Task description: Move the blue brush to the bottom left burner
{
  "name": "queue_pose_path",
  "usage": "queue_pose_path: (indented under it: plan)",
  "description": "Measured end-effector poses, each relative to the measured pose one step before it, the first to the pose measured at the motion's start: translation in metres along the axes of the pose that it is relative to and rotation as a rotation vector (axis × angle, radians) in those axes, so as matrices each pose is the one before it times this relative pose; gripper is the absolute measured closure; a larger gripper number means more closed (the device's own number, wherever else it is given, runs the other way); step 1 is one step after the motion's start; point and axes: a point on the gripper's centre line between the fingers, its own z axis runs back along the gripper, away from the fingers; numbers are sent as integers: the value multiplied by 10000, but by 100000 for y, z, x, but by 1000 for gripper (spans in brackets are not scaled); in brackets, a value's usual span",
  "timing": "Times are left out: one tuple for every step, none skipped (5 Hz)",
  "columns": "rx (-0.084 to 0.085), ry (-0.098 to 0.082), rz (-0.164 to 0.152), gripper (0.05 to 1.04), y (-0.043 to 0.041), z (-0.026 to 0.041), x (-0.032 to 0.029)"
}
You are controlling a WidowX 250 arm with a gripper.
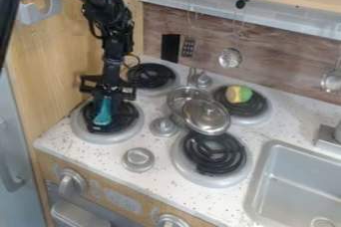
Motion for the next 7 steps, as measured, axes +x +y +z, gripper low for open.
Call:
queue_pose_path:
  plan:
    - [-108,-87,-86,708,-243,-54,90]
    - [31,-40,-295,418,-116,-138,-783]
    - [-46,36,-233,155,82,1055,-837]
    - [-316,-544,-164,68,91,2727,-412]
    - [-364,-371,-637,79,-264,3094,-355]
    - [-193,204,-595,85,-456,185,-591]
    - [-32,137,-407,85,-68,-198,-331]
